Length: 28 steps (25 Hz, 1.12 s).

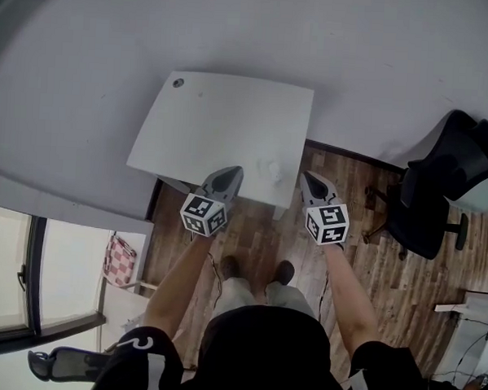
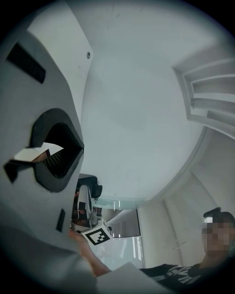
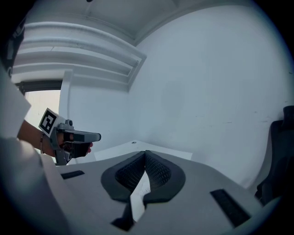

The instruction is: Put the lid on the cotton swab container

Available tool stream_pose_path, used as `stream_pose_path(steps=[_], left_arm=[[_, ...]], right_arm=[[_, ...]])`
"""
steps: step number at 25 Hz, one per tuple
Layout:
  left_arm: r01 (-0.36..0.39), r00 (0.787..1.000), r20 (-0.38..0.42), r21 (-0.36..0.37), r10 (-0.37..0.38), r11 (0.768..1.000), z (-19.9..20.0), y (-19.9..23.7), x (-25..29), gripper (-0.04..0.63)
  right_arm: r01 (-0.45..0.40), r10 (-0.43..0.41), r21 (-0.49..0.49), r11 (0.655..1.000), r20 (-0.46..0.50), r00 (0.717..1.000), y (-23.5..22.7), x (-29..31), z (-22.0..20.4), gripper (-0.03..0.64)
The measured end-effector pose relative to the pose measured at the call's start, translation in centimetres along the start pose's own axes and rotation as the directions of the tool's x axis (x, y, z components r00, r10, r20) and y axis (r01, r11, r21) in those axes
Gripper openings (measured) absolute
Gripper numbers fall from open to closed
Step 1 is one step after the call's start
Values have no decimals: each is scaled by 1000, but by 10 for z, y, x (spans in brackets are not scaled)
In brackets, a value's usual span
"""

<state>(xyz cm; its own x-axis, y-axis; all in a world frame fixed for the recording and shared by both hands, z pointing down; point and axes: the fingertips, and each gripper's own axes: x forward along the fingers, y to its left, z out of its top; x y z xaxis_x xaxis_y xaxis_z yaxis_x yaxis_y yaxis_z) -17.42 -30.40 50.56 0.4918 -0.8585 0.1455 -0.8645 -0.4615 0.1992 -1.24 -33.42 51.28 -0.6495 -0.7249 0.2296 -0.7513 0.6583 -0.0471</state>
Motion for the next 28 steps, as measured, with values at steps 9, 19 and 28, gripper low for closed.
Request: stream_pose_path(steps=[9, 19, 28], left_arm=[[111, 991, -70, -2, -110, 994, -36, 15, 25, 25], [163, 978, -129, -30, -166, 986, -85, 29, 45, 25], [181, 973, -130, -80, -190, 980, -116, 44, 59, 25]], right_arm=[[70, -69, 14, 997, -23, 997, 4, 16, -32, 14], [78, -73, 55, 995, -81, 994, 6, 39, -89, 141], [84, -78, 59, 995, -101, 992, 8, 60, -130, 190]])
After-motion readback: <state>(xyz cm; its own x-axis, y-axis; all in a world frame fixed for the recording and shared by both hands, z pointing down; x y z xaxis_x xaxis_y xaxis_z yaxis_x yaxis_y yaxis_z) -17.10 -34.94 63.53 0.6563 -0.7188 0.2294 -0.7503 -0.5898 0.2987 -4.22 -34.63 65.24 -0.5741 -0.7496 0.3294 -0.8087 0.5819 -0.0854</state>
